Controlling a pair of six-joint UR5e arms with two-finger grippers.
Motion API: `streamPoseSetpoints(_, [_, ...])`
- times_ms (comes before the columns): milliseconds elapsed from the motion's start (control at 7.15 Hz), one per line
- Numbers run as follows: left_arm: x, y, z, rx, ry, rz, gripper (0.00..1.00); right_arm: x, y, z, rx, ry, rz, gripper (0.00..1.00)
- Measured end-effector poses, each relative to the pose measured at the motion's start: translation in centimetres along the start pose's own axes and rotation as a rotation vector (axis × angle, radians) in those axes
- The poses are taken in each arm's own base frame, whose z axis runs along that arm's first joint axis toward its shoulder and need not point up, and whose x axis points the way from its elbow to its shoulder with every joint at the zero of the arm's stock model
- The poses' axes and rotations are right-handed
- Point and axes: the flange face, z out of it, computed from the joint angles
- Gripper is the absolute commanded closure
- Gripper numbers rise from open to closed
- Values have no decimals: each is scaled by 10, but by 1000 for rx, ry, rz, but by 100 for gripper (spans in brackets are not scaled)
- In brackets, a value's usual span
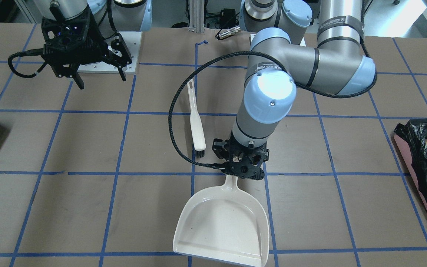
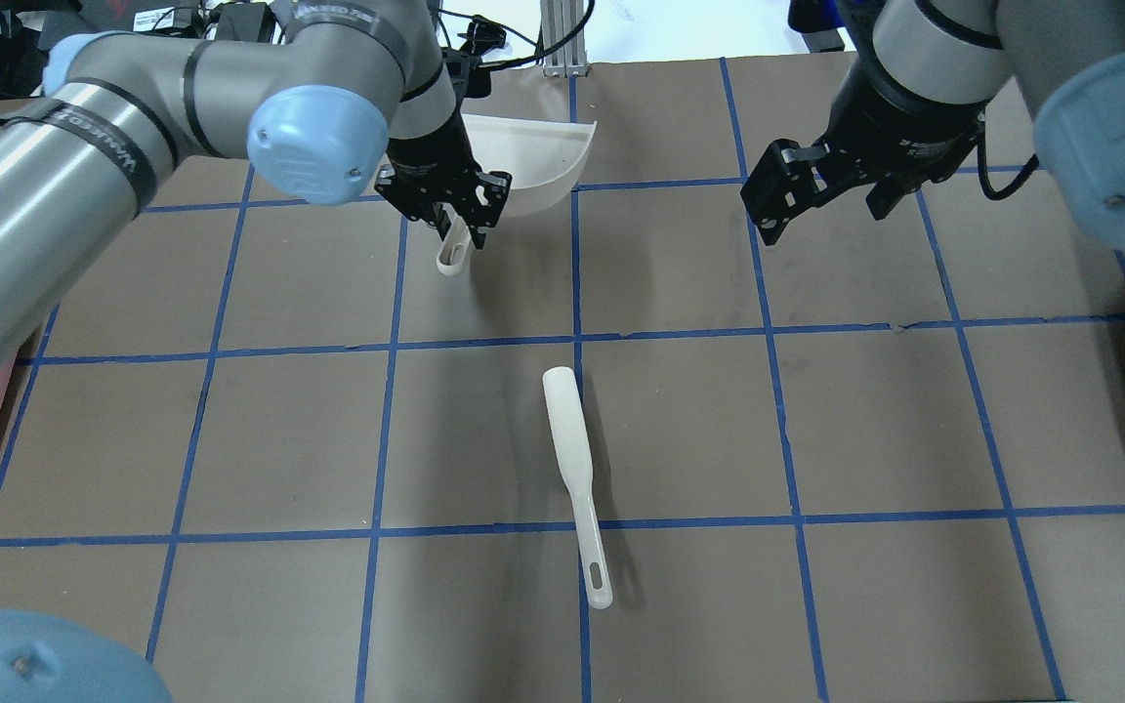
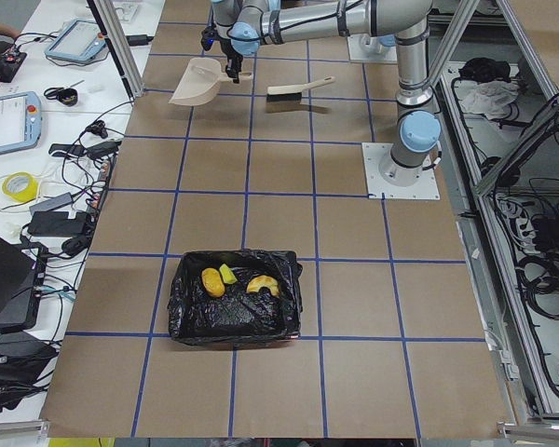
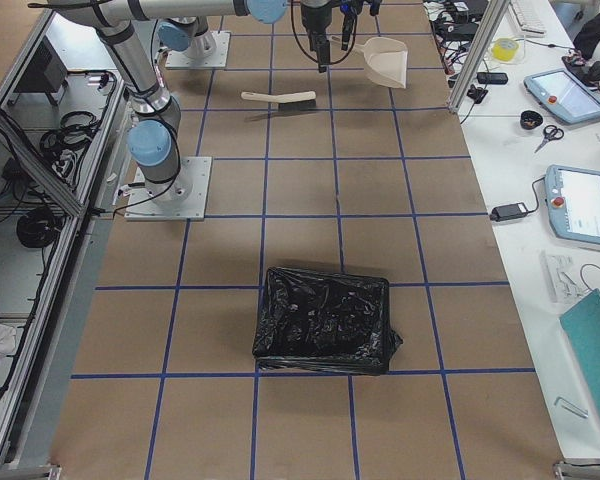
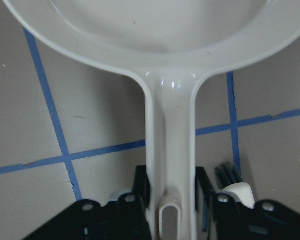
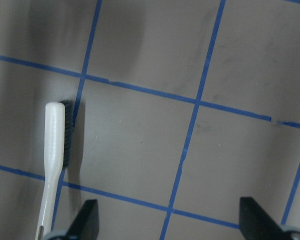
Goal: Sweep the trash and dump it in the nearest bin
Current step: 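Bring the empty dustpan back over the table with the left gripper while the right retracts, then set the dustpan down beside the brush and open the left gripper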
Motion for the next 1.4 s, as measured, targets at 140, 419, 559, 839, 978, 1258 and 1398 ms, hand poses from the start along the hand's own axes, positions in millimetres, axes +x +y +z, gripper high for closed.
streamPoseSetpoints(140, [14,2,14,-19,-2,5,100,5,5,1,-31,46,8,0])
streamPoseSetpoints(419, [31,6,35,-47,-5,6,100,18,9,2,-61,116,42,0])
streamPoseSetpoints(559, [42,8,44,-50,-6,-5,100,21,9,3,-67,117,70,0])
streamPoseSetpoints(839, [63,11,62,-44,-6,-32,100,20,11,6,-82,84,110,0])
streamPoseSetpoints(978, [74,13,68,-38,-2,-41,100,18,11,7,-86,61,142,0])
streamPoseSetpoints(1258, [86,15,78,-30,11,-50,100,17,11,7,-86,52,167,0])
streamPoseSetpoints(1398, [90,17,82,-34,12,-47,100,17,11,7,-85,55,168,0])
